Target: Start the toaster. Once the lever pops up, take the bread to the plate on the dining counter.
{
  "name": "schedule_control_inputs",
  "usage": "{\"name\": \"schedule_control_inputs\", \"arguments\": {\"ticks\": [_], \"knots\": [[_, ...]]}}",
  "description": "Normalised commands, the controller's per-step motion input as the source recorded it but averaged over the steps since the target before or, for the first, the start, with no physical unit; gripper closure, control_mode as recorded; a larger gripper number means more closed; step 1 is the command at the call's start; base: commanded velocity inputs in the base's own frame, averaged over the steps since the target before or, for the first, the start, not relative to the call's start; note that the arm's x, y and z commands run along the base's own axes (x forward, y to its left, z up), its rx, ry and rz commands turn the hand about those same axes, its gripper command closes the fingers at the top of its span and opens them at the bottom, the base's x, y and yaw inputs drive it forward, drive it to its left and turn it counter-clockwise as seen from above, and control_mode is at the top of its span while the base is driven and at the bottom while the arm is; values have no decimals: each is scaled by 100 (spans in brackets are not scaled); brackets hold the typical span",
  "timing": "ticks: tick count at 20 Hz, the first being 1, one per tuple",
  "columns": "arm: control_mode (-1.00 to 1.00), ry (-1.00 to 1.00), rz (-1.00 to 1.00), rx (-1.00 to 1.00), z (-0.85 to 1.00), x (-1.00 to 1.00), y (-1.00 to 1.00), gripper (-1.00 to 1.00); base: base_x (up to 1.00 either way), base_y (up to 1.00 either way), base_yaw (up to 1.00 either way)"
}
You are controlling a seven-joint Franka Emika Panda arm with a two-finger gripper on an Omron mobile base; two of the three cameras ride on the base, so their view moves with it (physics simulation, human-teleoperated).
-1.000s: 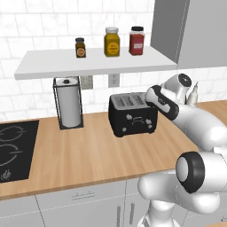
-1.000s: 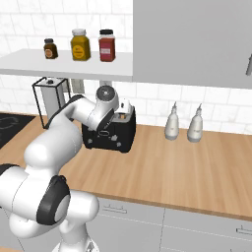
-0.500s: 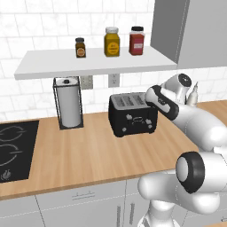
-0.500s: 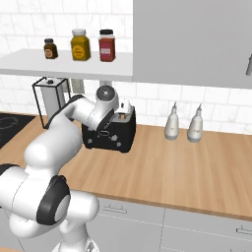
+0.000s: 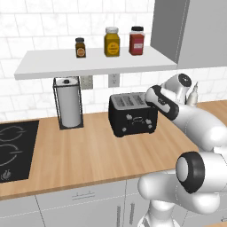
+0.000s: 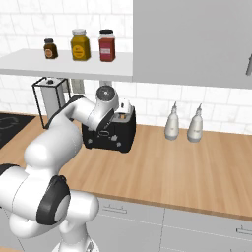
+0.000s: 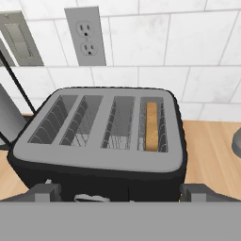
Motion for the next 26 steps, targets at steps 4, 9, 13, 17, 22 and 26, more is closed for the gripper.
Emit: {"name": "schedule_control_inputs", "arguments": {"ticks": [4,9,13,17,22,26], "knots": [[-100,0,0,0,0,0,0,-100,0,0,0],[-100,0,0,0,0,0,0,-100,0,0,0],[-100,0,0,0,0,0,0,-100,0,0,0],[-100,0,0,0,0,0,0,-100,0,0,0],[-100,0,0,0,0,0,0,-100,0,0,0],[-100,0,0,0,0,0,0,-100,0,0,0]]}}
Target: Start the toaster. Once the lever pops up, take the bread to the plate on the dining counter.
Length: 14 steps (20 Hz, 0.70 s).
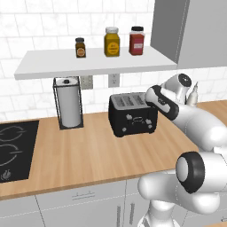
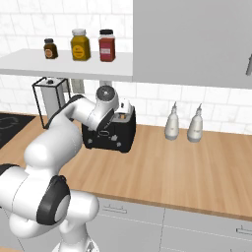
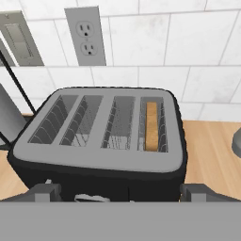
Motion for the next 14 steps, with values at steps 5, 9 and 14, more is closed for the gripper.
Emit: {"name": "schedule_control_inputs", "arguments": {"ticks": [5,9,14], "knots": [[-100,0,0,0,0,0,0,-100,0,0,0],[-100,0,0,0,0,0,0,-100,0,0,0],[-100,0,0,0,0,0,0,-100,0,0,0]]}}
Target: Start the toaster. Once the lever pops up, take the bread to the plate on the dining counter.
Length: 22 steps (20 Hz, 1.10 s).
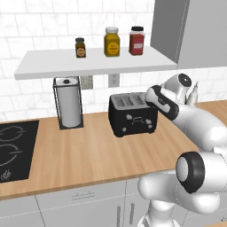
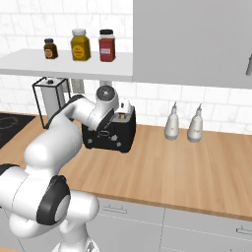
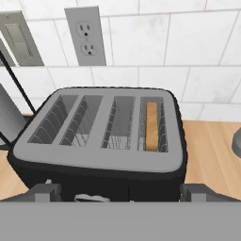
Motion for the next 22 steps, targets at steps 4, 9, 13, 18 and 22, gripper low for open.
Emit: {"name": "schedule_control_inputs", "arguments": {"ticks": [4,9,13,18,22], "knots": [[-100,0,0,0,0,0,0,-100,0,0,0],[-100,0,0,0,0,0,0,-100,0,0,0],[-100,0,0,0,0,0,0,-100,0,0,0],[-100,0,0,0,0,0,0,-100,0,0,0],[-100,0,0,0,0,0,0,-100,0,0,0]]}}
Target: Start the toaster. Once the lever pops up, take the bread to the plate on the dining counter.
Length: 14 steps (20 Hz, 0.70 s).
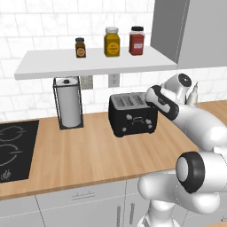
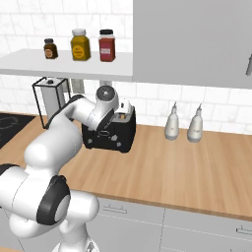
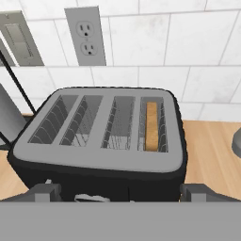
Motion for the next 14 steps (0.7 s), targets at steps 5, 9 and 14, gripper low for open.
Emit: {"name": "schedule_control_inputs", "arguments": {"ticks": [5,9,14], "knots": [[-100,0,0,0,0,0,0,-100,0,0,0],[-100,0,0,0,0,0,0,-100,0,0,0],[-100,0,0,0,0,0,0,-100,0,0,0]]}}
